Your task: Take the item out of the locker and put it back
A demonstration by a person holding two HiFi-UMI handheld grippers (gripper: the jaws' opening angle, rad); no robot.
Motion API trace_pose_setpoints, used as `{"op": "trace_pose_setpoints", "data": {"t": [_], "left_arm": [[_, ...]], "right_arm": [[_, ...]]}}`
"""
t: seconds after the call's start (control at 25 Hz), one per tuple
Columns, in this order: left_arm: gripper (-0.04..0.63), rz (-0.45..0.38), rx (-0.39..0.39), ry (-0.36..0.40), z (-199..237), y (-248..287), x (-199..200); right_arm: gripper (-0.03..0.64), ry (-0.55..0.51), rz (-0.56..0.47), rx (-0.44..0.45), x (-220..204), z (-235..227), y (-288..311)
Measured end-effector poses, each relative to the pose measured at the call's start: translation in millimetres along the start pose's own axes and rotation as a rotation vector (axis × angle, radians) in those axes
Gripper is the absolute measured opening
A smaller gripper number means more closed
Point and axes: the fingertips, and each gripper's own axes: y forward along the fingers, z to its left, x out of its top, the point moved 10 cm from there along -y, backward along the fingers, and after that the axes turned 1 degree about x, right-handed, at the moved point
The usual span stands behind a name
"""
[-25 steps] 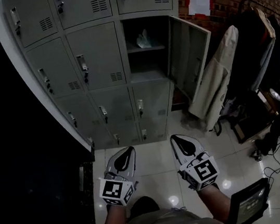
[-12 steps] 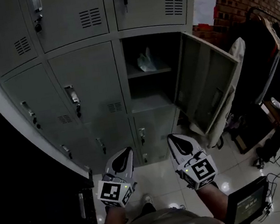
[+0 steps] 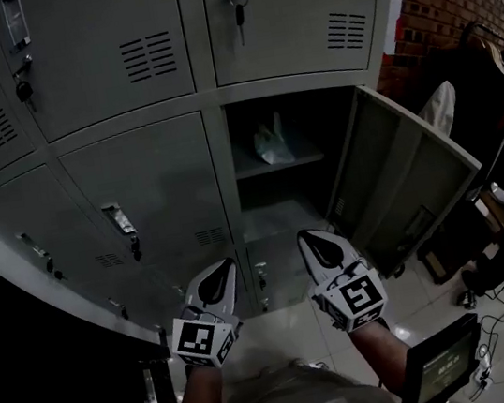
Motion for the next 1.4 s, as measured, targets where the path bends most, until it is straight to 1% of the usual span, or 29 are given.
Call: {"op": "trace_pose_setpoints", "data": {"t": [0.12,0.16,0.2,0.24,0.36,0.4,0.48,0.52,0.68,0.76,0.8,0.84,0.88,0.92,1.0,1.12,1.28,1.4], "left_arm": [[0.003,-0.002,0.008,-0.003,4,13,1],[0.003,-0.004,0.008,-0.004,4,16,3],[0.003,-0.007,0.007,-0.005,5,19,4],[0.003,-0.011,0.007,-0.007,6,22,5],[0.003,-0.009,0.007,-0.005,10,29,1],[0.003,-0.003,0.011,-0.004,12,30,-1],[0.003,0.01,0.027,-0.007,17,31,-5],[0.003,0.017,0.037,-0.01,20,31,-6],[0.003,0.024,0.077,-0.012,34,32,-9],[0.003,0.025,0.094,-0.016,41,34,-9],[0.003,0.027,0.098,-0.018,44,34,-9],[0.003,0.032,0.098,-0.019,45,35,-8],[0.003,0.037,0.097,-0.019,46,35,-8],[0.003,0.038,0.1,-0.02,48,36,-7],[0.003,0.03,0.109,-0.022,51,37,-8],[0.003,0.032,0.105,-0.024,52,36,-5],[0.003,0.012,0.095,-0.028,51,30,2],[0.003,-0.009,0.076,-0.018,46,22,7]], "right_arm": [[0.0,0.001,-0.001,0.016,1,-15,18],[0.031,-0.001,-0.011,0.018,4,-21,25],[0.093,-0.006,-0.027,0.013,8,-27,33],[0.17,-0.012,-0.046,0.002,12,-35,43],[0.341,-0.042,-0.07,-0.03,27,-62,81],[0.387,-0.043,-0.068,-0.031,32,-71,94],[0.422,-0.028,-0.058,-0.03,39,-88,119],[0.426,-0.017,-0.052,-0.033,42,-95,129],[0.426,-0.002,-0.047,-0.058,45,-109,152],[0.409,0.001,-0.031,-0.059,39,-112,160],[0.352,-0.002,-0.009,-0.05,35,-113,163],[0.222,-0.009,0.02,-0.036,31,-114,166],[0.012,-0.016,0.046,-0.022,28,-115,167],[0.012,-0.02,0.062,-0.013,26,-116,168],[0.003,-0.018,0.056,-0.009,27,-116,164],[0.0,-0.013,-0.013,-0.01,35,-110,147],[0.0,-0.015,-0.11,0.019,43,-87,101],[0.0,-0.014,-0.126,0.025,37,-63,62]]}}
